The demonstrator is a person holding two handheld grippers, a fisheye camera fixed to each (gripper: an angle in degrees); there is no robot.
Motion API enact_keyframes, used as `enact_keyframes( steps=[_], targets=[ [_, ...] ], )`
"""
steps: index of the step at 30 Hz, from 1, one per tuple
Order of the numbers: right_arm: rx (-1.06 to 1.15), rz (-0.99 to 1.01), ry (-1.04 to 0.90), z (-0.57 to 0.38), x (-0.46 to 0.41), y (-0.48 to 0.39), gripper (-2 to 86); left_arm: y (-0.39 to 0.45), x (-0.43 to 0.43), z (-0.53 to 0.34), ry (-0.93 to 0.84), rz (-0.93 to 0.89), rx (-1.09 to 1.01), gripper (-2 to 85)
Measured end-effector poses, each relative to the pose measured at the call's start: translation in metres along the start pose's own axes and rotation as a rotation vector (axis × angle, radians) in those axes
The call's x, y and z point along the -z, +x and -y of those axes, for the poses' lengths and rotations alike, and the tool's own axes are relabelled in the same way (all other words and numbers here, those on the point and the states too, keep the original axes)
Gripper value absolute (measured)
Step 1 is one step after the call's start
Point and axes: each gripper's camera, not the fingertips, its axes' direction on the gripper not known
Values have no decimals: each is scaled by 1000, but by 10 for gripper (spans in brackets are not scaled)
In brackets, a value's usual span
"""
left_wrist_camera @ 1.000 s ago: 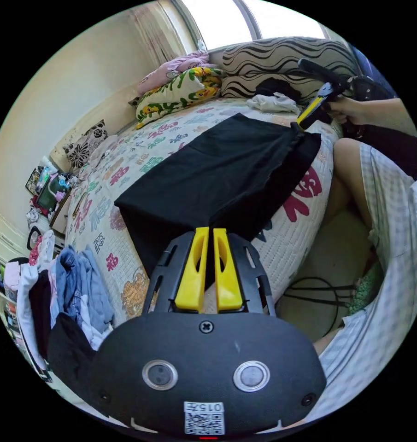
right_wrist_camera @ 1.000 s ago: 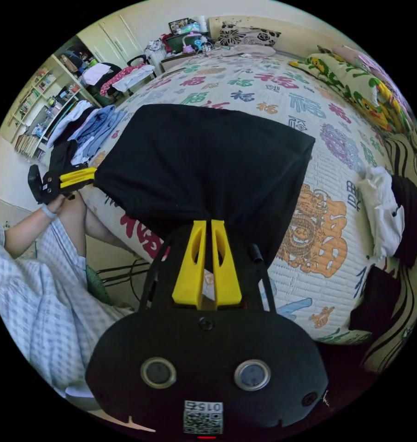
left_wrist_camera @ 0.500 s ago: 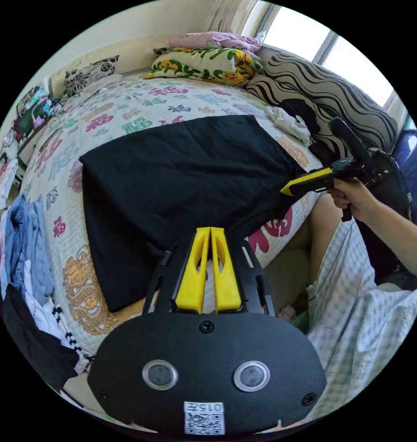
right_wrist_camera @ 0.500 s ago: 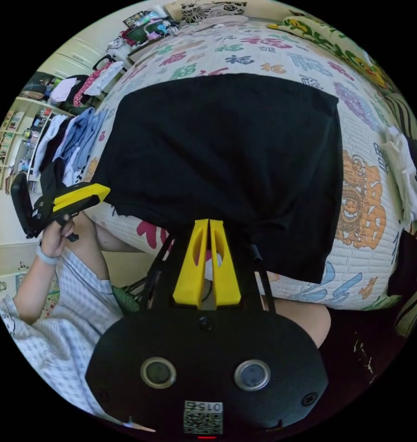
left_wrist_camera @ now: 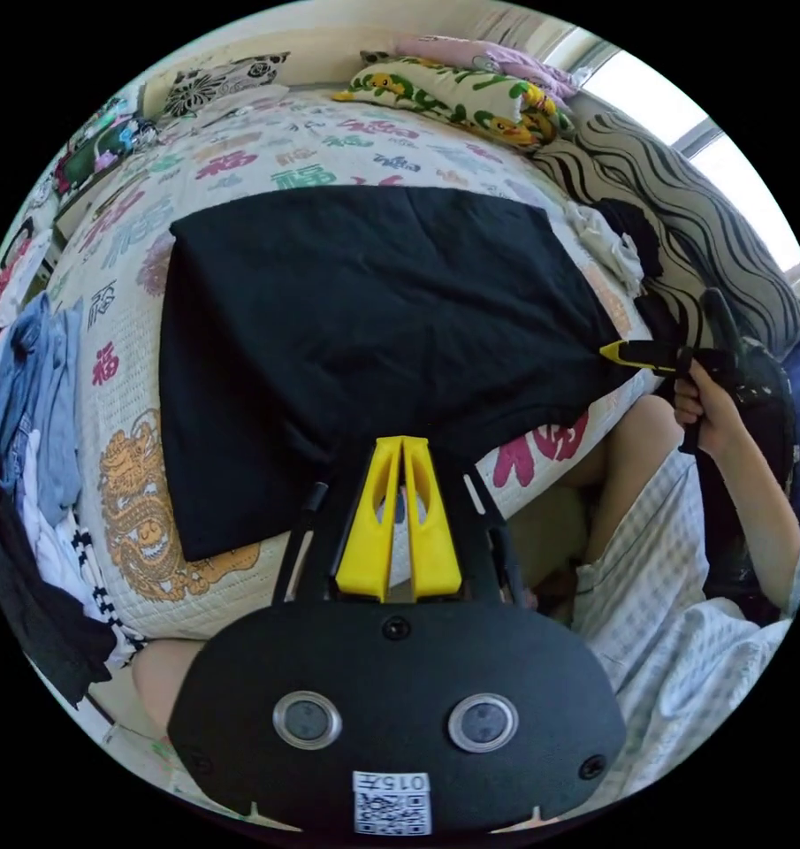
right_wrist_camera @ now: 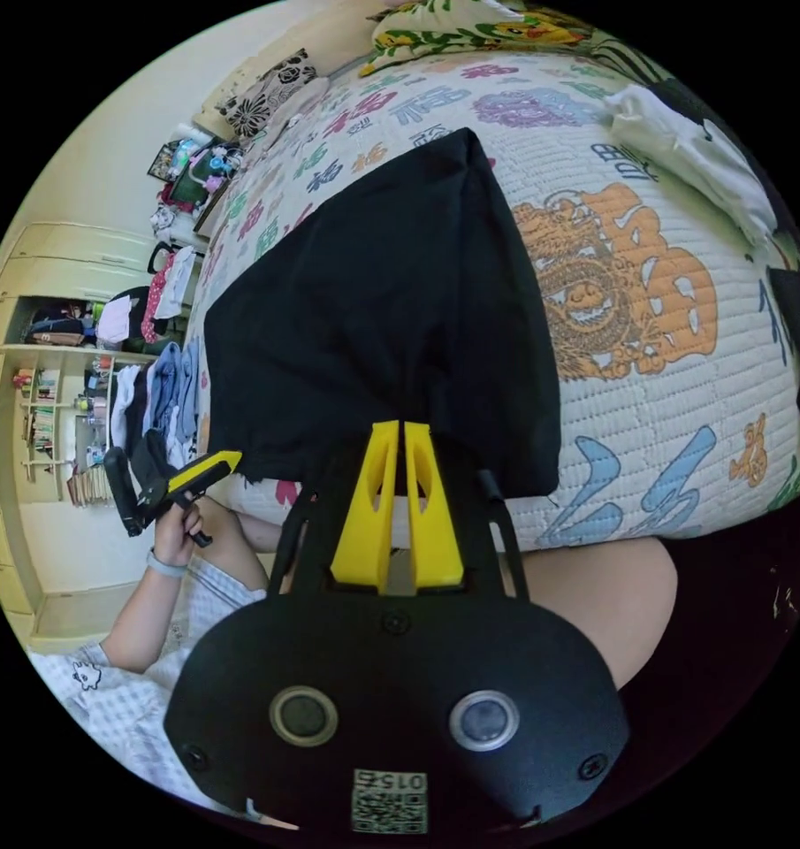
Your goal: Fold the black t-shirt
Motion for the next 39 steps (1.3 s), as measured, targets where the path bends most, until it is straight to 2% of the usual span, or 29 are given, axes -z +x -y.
enact_keyframes(
  steps=[1, 3, 7, 9, 11, 15, 19, 23, 27, 32, 39],
  targets=[
    [-3, -40, -27, 3, -7, 3, -5, -4, -13, 0, -81, 23, 9, -8],
    [-4, -69, -56, 7, -16, 9, -5, -11, -17, -5, -62, 35, 4, -8],
    [-17, -1, -63, 15, -11, 22, -4, -29, -17, 6, -184, 36, 16, -5],
    [33, 36, -16, 15, 2, 27, -2, -43, 0, 7, -117, -4, 8, -1],
    [34, 94, 89, 23, 26, 41, 6, -83, 38, 9, 65, -95, 109, 14],
    [-22, 203, 196, 63, 52, 67, 51, -164, 75, 26, 247, -183, 296, 54],
    [-48, 178, 239, 122, 54, 73, 60, -239, 73, 56, 247, -142, 394, 52],
    [-47, 155, 154, 181, 24, 68, 69, -291, 49, 82, 213, -182, 433, 63],
    [-70, 122, 97, 217, -6, 65, 69, -311, 26, 96, 169, -213, 414, 57],
    [-51, 133, 12, 251, -39, 57, 29, -329, 12, 105, 102, -287, 356, 1],
    [0, 85, 8, 283, -50, 33, 0, -349, 47, 93, 216, -296, 299, -6]
  ],
)
